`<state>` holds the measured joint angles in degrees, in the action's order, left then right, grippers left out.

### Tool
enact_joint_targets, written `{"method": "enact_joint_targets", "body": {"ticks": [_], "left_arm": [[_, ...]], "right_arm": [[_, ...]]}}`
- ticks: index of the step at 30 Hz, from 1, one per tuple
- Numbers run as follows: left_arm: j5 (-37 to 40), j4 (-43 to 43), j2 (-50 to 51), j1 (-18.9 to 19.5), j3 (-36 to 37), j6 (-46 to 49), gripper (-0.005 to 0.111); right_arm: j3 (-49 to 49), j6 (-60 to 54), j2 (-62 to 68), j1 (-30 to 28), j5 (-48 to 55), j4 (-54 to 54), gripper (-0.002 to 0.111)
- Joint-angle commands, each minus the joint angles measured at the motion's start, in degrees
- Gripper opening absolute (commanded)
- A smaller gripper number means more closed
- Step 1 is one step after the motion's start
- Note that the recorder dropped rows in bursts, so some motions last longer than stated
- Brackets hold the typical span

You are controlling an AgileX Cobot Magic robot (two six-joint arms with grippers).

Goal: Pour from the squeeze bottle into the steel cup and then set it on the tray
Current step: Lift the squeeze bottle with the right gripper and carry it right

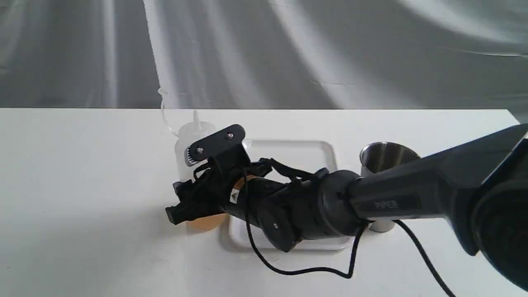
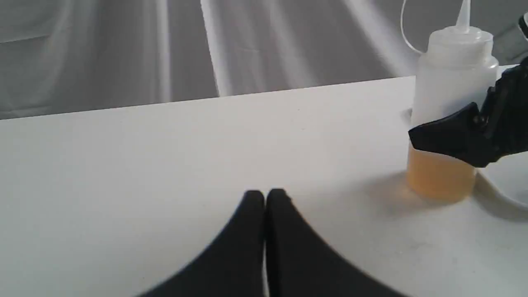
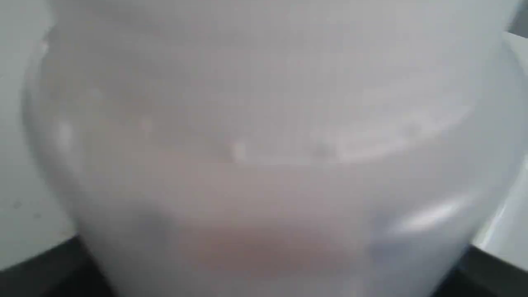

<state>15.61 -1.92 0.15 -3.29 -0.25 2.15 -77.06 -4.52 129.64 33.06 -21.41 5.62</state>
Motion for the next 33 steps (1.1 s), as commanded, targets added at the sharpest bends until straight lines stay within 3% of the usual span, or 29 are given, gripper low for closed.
{"method": "enact_joint_targets", "body": {"ticks": [1, 7, 11, 23, 28, 33], "left_arm": [[-0.39, 0.04, -0.15, -0.33, 0.25, -0.3, 0.0], [-0.39, 0.04, -0.15, -0.33, 0.25, -0.3, 0.0], [-0.39, 0.04, -0.15, -0.33, 0.25, -0.12, 0.0], [-0.39, 0.04, -0.15, -0.33, 0.25, -0.32, 0.0], [-0.39, 0.04, -0.15, -0.33, 0.25, -0.32, 0.0], [-0.39, 0.04, -0.15, -0.33, 0.25, -0.32, 0.0]], "right_arm": [[-0.21, 0.01, -0.14, -0.45, -0.08, -0.41, 0.047], [-0.21, 0.01, -0.58, -0.45, -0.08, -0.41, 0.024], [-0.21, 0.12, -3.0, -0.45, 2.05, -0.96, 0.016], [0.94, 3.72, -17.54, -1.82, 19.05, -10.94, 0.016], [7.28, 9.48, -26.65, -4.57, 19.66, -16.3, 0.016], [13.5, 15.87, -36.97, -8.97, 26.71, -23.59, 0.016]]}}
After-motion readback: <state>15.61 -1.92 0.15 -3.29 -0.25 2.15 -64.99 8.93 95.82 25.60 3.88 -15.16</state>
